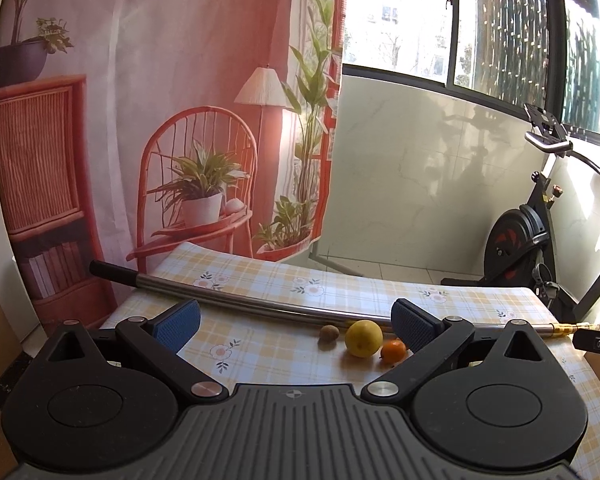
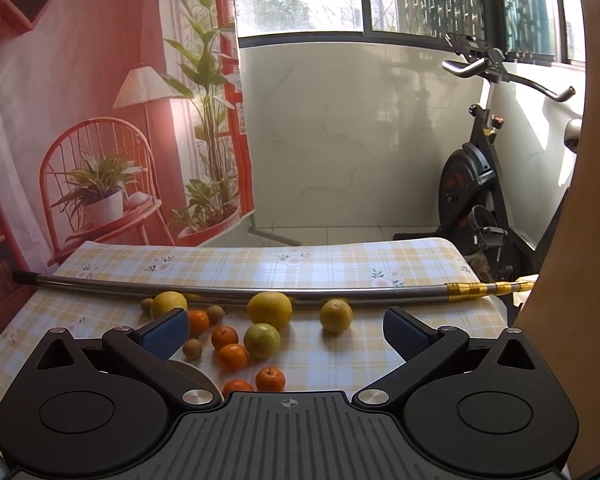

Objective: Organize fruits
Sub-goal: 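Move both tools down toward the fruit cluster on the table, then close the right gripper around a small orange mandarin and lift it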

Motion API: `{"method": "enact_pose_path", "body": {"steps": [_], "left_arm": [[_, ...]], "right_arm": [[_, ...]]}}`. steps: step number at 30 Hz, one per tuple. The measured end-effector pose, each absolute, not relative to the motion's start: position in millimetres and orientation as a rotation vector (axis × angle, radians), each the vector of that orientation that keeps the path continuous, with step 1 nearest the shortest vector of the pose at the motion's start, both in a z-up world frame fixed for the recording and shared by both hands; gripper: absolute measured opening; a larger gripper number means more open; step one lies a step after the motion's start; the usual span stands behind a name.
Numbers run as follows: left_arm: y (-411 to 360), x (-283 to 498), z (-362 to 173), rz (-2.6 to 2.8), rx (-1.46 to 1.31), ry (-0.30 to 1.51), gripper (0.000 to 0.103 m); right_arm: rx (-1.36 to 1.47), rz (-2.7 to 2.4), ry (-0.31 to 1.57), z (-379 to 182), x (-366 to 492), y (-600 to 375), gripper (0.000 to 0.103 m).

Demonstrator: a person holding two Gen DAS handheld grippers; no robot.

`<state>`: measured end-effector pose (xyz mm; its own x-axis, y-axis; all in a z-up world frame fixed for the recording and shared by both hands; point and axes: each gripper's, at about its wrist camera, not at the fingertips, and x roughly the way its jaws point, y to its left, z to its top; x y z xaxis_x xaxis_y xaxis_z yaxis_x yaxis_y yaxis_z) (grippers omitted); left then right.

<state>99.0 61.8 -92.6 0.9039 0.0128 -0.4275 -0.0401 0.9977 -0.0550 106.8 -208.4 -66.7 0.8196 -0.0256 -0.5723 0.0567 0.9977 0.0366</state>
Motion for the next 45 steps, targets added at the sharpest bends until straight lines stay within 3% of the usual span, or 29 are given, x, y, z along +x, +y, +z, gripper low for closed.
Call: {"method": "enact_pose_path", "body": {"steps": [21, 26, 36, 45], "left_arm": [[83, 159, -145, 0.003, -0.131, 0.635, 0.102], [82, 164, -149, 0.020, -0.085, 0.629, 0.102], [82, 162, -154, 0.027, -0.051, 0.589, 0.102], [83, 164, -160, 0.003, -0.030, 0.599, 0.102]], "right_arm": [[0.116, -0.012, 0.881, -173, 187, -223, 0.102], [0.129, -0.116, 1.026, -206, 204, -216, 0.074], [0.449, -0.113, 1.135, -222, 230, -219, 0.067], [0.552, -0.133, 1.189, -230, 245, -210, 0.060]]}}
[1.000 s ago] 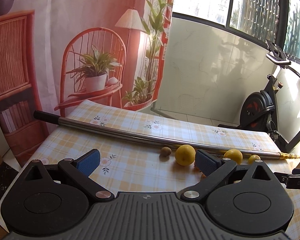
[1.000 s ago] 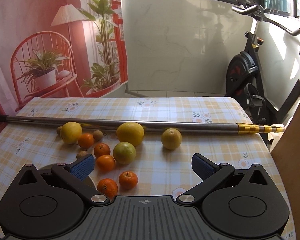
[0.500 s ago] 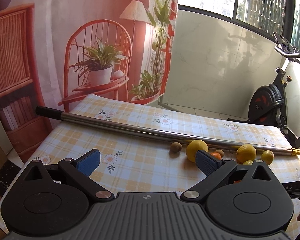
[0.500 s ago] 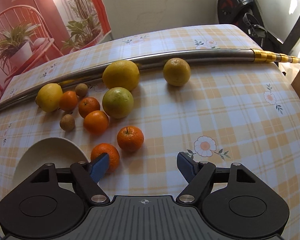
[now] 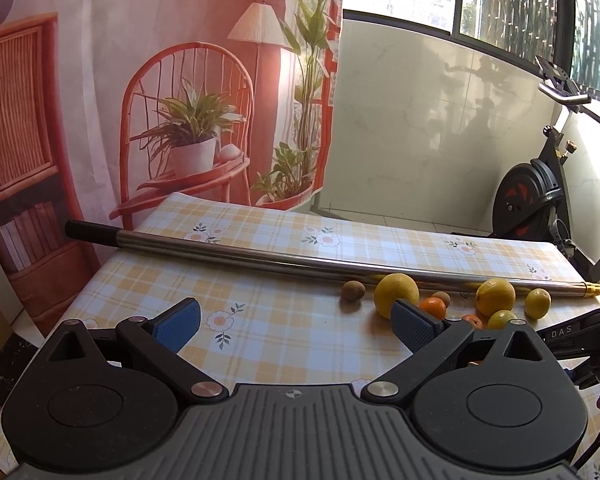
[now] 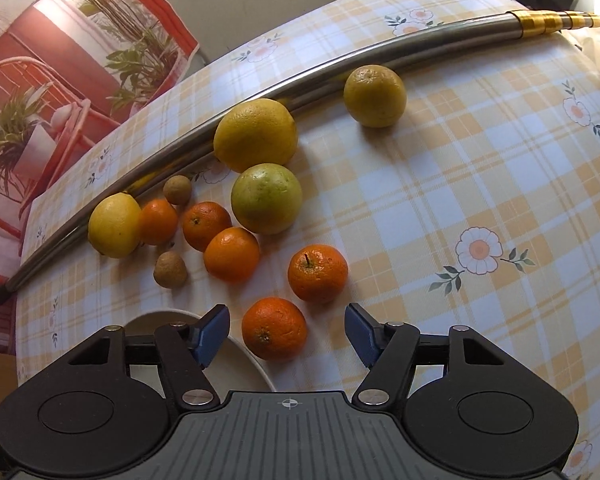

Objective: Organize fruits
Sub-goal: 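Close the right gripper around a small orange mandarin and lift it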

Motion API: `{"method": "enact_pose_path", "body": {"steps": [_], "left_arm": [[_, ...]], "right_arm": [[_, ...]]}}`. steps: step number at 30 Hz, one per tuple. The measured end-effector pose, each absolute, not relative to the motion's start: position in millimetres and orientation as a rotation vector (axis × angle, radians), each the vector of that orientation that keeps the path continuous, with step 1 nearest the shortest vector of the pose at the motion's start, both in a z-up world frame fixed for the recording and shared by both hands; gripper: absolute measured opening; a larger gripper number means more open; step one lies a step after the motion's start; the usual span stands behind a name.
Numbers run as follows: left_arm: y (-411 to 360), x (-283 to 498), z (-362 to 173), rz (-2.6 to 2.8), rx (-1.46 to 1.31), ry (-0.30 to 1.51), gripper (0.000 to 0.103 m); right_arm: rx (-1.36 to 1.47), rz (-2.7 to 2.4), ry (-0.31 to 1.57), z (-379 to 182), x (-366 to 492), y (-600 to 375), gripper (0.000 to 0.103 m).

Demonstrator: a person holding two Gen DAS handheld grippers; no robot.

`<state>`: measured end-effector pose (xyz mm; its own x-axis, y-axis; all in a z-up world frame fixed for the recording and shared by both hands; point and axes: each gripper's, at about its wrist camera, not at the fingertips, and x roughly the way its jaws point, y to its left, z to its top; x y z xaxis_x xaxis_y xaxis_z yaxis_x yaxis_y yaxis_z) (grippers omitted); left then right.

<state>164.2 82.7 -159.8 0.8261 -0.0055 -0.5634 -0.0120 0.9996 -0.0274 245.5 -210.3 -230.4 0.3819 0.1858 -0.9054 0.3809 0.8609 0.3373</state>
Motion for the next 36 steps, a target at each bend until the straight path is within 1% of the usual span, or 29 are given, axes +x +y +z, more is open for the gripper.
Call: {"method": "enact_pose_path", "body": {"steps": [2, 3, 5, 9, 11, 20, 26, 29, 31, 36], "left_arm": [[83, 164, -160, 0.006, -0.026, 0.600, 0.102], [84, 165, -161, 0.007, -0.023, 0.599, 0.102], [83, 165, -161, 0.006, -0.021, 0.598, 0.102], [81, 165, -162, -0.009, -0.015, 0.605, 0.102], [81, 166, -162, -0.010, -0.012, 0.607, 0.102], [79, 166, -161, -0.012, -0.040, 0.628, 0.101], [71, 167, -162, -0.022, -0.030, 0.644, 0.101], [69, 168, -162, -0.024, -0.040, 0.657, 0.100], [69, 168, -163, -0.021, -0.039, 0.662, 0.098], [68, 170, -162, -0.015, -0.041, 0.668, 0.098]], "right_arm": [[0.548, -0.136, 1.200, -232, 248, -207, 0.052], [0.550, -0.139, 1.208, -233, 249, -205, 0.051], [0.573, -0.147, 1.217, -237, 250, -204, 0.045], [0.616, -0.166, 1.215, -240, 253, -206, 0.040], [0.621, -0.178, 1.218, -242, 254, -206, 0.035], [0.556, -0.140, 1.204, -238, 241, -217, 0.035], [0.386, -0.052, 1.195, -231, 225, -220, 0.035], [0.262, -0.002, 1.157, -227, 214, -216, 0.035], [0.203, 0.028, 1.124, -226, 208, -212, 0.035], [0.068, 0.077, 1.040, -224, 196, -200, 0.035]]}}
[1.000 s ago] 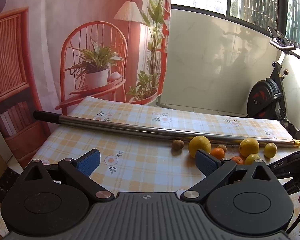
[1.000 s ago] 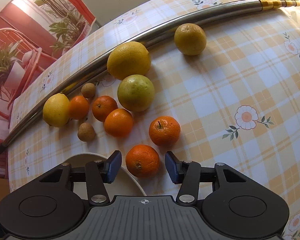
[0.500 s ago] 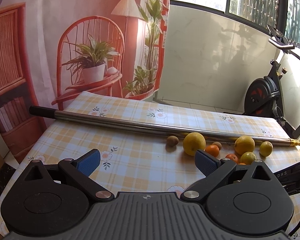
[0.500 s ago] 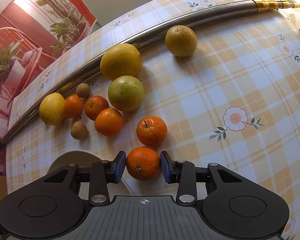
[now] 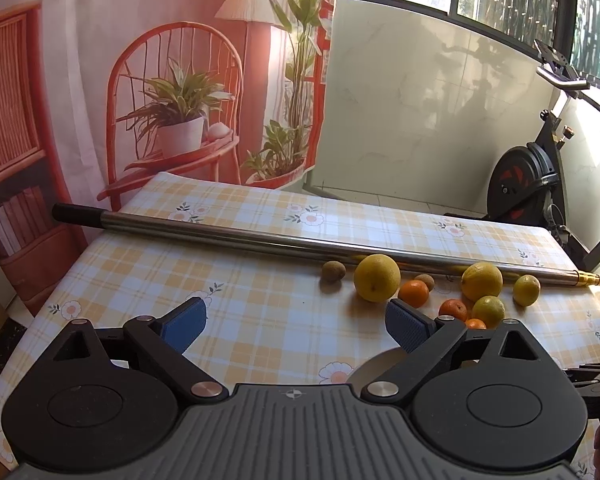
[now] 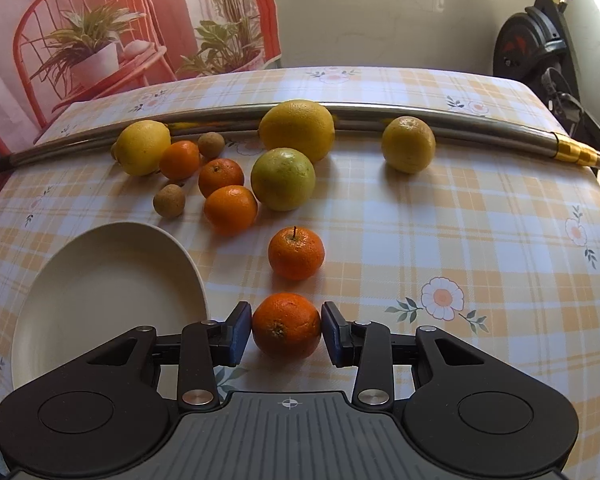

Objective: Organize fruits
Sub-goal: 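Close the right gripper around a small orange mandarin and lift it, then grasp a large yellow grapefruit with the left gripper while the right holds the mandarin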

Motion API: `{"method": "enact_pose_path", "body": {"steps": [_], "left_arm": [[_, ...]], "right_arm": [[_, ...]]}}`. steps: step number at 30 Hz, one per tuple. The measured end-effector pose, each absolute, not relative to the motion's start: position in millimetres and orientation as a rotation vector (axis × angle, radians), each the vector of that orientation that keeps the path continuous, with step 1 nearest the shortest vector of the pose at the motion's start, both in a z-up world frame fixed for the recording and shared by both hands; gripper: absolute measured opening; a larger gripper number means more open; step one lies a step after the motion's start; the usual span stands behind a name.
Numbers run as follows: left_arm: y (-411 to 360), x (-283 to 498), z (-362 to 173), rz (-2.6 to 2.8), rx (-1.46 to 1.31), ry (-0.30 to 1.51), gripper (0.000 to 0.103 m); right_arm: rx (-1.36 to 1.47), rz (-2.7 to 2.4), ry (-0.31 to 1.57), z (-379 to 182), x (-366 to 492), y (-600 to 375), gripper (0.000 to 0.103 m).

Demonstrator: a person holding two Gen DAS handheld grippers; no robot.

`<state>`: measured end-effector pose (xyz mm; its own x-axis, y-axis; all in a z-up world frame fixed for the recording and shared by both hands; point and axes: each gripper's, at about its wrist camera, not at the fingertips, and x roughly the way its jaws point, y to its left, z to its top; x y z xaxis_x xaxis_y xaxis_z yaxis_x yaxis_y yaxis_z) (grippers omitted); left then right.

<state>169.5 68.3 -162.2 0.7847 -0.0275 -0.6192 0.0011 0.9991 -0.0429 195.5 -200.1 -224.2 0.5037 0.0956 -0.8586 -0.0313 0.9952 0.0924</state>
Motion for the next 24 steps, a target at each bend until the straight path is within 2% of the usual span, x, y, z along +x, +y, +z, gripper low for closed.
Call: {"method": "enact_pose_path", "body": {"steps": [24], "left_arm": [[52, 225, -183, -0.070, -0.070, 0.729, 0.093]], "right_arm": [[0.052, 0.120, 0.880, -238, 172, -208, 0.035]]}}
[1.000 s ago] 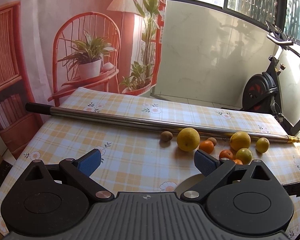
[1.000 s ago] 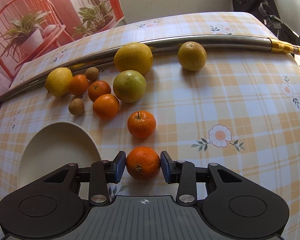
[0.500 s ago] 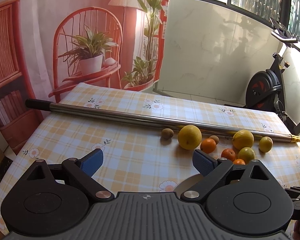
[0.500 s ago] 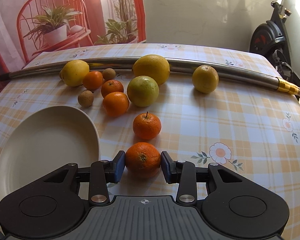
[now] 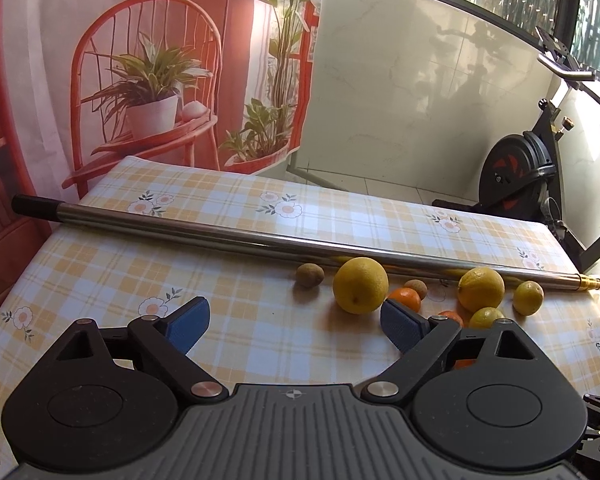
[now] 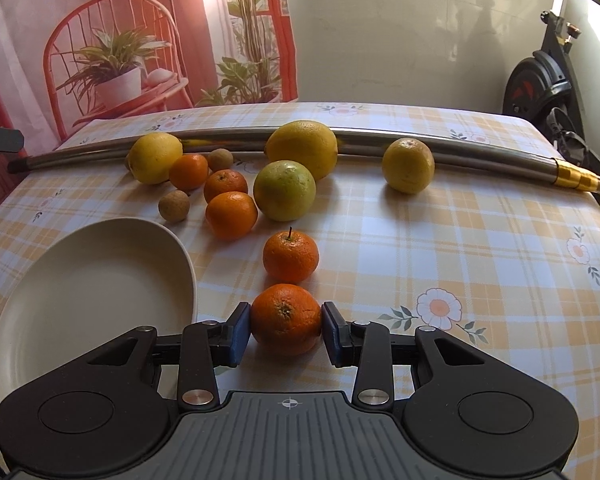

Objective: Organize fruits
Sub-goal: 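Grasp a large yellow grapefruit with the left gripper while the right holds the mandarin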

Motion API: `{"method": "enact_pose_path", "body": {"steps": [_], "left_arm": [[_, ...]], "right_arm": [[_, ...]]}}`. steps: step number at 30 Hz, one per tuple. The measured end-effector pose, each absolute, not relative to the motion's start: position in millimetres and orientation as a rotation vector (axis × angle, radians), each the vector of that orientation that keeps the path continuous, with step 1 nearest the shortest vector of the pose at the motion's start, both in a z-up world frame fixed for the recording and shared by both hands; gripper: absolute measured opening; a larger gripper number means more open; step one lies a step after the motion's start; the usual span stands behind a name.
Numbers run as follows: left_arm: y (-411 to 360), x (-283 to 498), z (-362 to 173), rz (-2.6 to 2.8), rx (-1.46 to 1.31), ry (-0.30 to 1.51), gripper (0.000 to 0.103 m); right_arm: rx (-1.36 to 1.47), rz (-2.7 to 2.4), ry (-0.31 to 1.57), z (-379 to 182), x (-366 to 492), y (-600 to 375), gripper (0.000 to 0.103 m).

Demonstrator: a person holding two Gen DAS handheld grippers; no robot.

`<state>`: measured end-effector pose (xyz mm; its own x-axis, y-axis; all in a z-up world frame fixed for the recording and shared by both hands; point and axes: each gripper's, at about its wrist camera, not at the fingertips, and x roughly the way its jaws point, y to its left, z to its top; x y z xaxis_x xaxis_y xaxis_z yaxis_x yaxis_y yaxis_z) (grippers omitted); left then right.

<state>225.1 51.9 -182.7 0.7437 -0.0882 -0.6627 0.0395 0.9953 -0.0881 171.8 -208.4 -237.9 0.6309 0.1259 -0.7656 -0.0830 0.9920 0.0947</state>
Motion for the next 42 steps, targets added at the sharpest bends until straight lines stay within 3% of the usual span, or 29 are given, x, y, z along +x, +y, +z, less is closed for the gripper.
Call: {"method": "enact_pose_path", "body": {"steps": [5, 15, 21, 28, 42], "left_arm": [[40, 265, -193, -0.133, -0.164, 0.775, 0.083], [22, 327, -238, -0.138, -0.259, 0.882, 0.080], [26, 340, -258, -0.161, -0.297, 0.934, 0.061], [22, 346, -265, -0.195, -0.285, 0.939, 0.063], [17, 329, -255, -0.236, -0.162, 0.904, 0.058]], "right_arm": [[0.083, 0.114, 0.846, -228, 167, -216, 0.034], [0.127, 0.091, 0.817, -218, 170, -228, 0.034], [0.136, 0.079, 0.817, -219, 171, -232, 0.034], [0.136, 0.086, 0.812, -219, 172, -230, 0.034], [0.150, 0.081, 0.803, -215, 173, -230, 0.034]]}}
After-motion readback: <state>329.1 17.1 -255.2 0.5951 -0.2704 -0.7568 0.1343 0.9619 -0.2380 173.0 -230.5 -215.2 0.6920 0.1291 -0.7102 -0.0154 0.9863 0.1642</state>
